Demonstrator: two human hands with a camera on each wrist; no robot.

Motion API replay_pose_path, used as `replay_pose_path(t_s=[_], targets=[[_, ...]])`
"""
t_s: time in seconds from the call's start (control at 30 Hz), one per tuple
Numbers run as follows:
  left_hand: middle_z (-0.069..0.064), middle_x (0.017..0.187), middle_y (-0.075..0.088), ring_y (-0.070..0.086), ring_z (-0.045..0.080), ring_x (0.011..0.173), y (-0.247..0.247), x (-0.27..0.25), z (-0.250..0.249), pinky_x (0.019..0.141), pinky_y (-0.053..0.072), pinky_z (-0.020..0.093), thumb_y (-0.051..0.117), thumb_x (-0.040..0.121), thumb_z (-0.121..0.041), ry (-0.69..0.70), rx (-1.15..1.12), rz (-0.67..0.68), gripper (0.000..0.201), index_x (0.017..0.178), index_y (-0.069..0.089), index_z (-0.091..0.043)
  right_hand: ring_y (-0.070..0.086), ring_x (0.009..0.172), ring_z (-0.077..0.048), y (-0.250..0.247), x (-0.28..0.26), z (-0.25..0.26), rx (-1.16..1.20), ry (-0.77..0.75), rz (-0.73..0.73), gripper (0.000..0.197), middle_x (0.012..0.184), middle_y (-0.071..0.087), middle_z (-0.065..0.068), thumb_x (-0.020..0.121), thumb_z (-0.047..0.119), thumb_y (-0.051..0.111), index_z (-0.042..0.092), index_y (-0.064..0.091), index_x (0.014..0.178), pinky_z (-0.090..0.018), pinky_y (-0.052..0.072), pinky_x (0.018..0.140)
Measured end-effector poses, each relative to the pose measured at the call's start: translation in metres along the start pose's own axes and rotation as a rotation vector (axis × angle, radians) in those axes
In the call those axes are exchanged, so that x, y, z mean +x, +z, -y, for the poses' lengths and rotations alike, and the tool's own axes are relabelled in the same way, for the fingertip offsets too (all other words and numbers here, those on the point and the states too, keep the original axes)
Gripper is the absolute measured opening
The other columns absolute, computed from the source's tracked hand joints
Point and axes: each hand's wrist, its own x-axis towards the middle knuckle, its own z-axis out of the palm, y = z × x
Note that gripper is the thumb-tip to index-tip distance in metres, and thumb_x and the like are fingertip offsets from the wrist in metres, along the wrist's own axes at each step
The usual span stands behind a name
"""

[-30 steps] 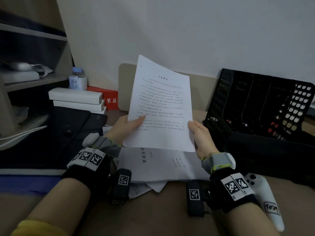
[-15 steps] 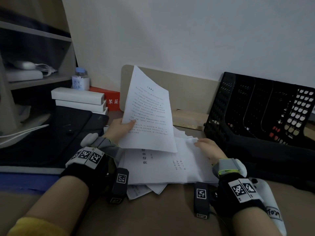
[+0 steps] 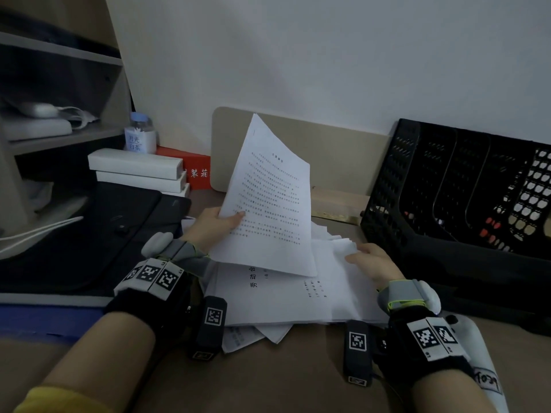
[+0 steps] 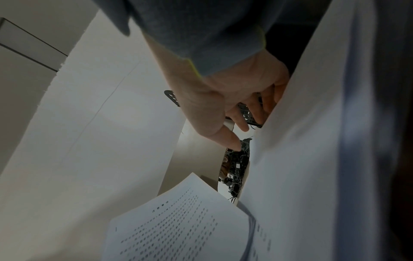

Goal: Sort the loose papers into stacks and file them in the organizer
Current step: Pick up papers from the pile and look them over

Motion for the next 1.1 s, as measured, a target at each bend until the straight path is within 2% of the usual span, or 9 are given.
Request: replay_pose_path(t_s=[0.23, 0.4, 0.5, 0.6, 0.7, 0.8, 0.9, 1.0, 1.1], targets=[[0.008, 0.11, 0.07, 0.067, 0.027, 0.1, -0.001, 0.005, 0.005, 0.095, 0.052, 0.045, 0.064, 0.09, -0.031, -0.026, 0.012, 0.013, 0.028, 0.11, 0.064, -0.011, 0.048, 0.119, -0.033, -0.001, 0.004, -0.003, -0.026, -0.049, -0.021, 0.055, 0.126, 0.054, -0.006, 0.071, 0.018, 0.066, 0.023, 0.054, 0.125, -0.05, 0.046, 0.099], [0.009, 0.113, 0.069, 0.067, 0.027, 0.102, -0.001, 0.002, 0.003, 0.096, 0.051, 0.047, 0.063, 0.091, -0.031, -0.05, 0.015, 0.033, 0.031, 0.114, 0.063, -0.01, 0.033, 0.133, -0.032, 0.006, -0.003, 0.001, -0.212, -0.076, 0.098, 0.073, 0.145, 0.034, -0.005, 0.062, 0.043, 0.075, 0.037, 0.05, 0.13, -0.043, 0.035, 0.11], [0.007, 0.112, 0.068, 0.066, 0.023, 0.098, 0.0, 0.002, 0.003, 0.089, 0.054, 0.04, 0.062, 0.092, -0.031, -0.071, 0.024, 0.034, 0.034, 0.117, 0.061, -0.009, 0.019, 0.143, -0.026, 0.012, -0.008, 0.006, -0.372, -0.119, 0.228, 0.07, 0.154, 0.024, -0.004, 0.079, 0.038, 0.072, 0.032, 0.04, 0.141, -0.035, 0.026, 0.114], [0.006, 0.106, 0.067, 0.065, 0.016, 0.086, -0.002, 0.002, 0.001, 0.069, 0.053, 0.025, 0.06, 0.094, -0.026, -0.061, -0.006, 0.003, 0.031, 0.118, 0.061, -0.006, 0.011, 0.146, -0.025, 0.017, -0.007, 0.019, -0.52, -0.176, 0.274, 0.073, 0.157, 0.017, -0.003, 0.081, 0.044, 0.068, 0.034, 0.035, 0.145, -0.038, 0.019, 0.117], [0.008, 0.109, 0.067, 0.065, 0.019, 0.088, -0.008, 0.004, -0.005, 0.072, 0.053, 0.028, 0.06, 0.094, -0.026, -0.027, -0.042, -0.09, 0.034, 0.119, 0.061, -0.004, 0.006, 0.147, -0.024, 0.022, -0.007, 0.039, -0.614, -0.239, 0.3, 0.073, 0.159, 0.012, -0.003, 0.081, 0.046, 0.067, 0.034, 0.034, 0.145, -0.039, 0.015, 0.117], [0.004, 0.101, 0.067, 0.064, 0.012, 0.081, -0.015, 0.004, -0.01, 0.068, 0.051, 0.025, 0.058, 0.095, -0.024, 0.009, -0.102, -0.146, 0.029, 0.117, 0.062, -0.005, 0.006, 0.147, -0.023, 0.031, -0.004, 0.057, -0.756, -0.302, 0.372, 0.072, 0.159, 0.014, -0.002, 0.085, 0.047, 0.062, 0.035, 0.03, 0.147, -0.04, 0.013, 0.118], [0.004, 0.102, 0.068, 0.065, 0.014, 0.084, -0.024, 0.005, -0.009, 0.073, 0.053, 0.028, 0.058, 0.095, -0.024, 0.022, -0.116, -0.162, 0.03, 0.116, 0.063, -0.004, 0.017, 0.146, -0.02, 0.042, 0.002, 0.069, -0.927, -0.329, 0.478, 0.074, 0.158, 0.022, 0.002, 0.086, 0.048, 0.061, 0.033, 0.025, 0.149, -0.038, 0.015, 0.116], [0.005, 0.105, 0.068, 0.065, 0.016, 0.087, -0.029, 0.007, -0.008, 0.081, 0.053, 0.033, 0.059, 0.095, -0.025, 0.029, -0.136, -0.19, 0.03, 0.117, 0.063, -0.005, 0.021, 0.145, -0.02, 0.048, 0.008, 0.074, -1.014, -0.307, 0.498, 0.095, 0.158, 0.021, 0.004, 0.077, 0.066, 0.061, 0.027, 0.017, 0.152, -0.039, 0.017, 0.118], [0.007, 0.111, 0.066, 0.064, 0.02, 0.094, -0.032, 0.007, -0.01, 0.089, 0.052, 0.037, 0.059, 0.095, -0.024, 0.031, -0.151, -0.2, 0.033, 0.121, 0.062, -0.004, 0.024, 0.144, -0.023, 0.057, 0.013, 0.079, -1.092, -0.305, 0.494, 0.123, 0.158, 0.023, 0.002, 0.052, 0.086, 0.059, 0.025, 0.02, 0.152, -0.044, 0.022, 0.117]])
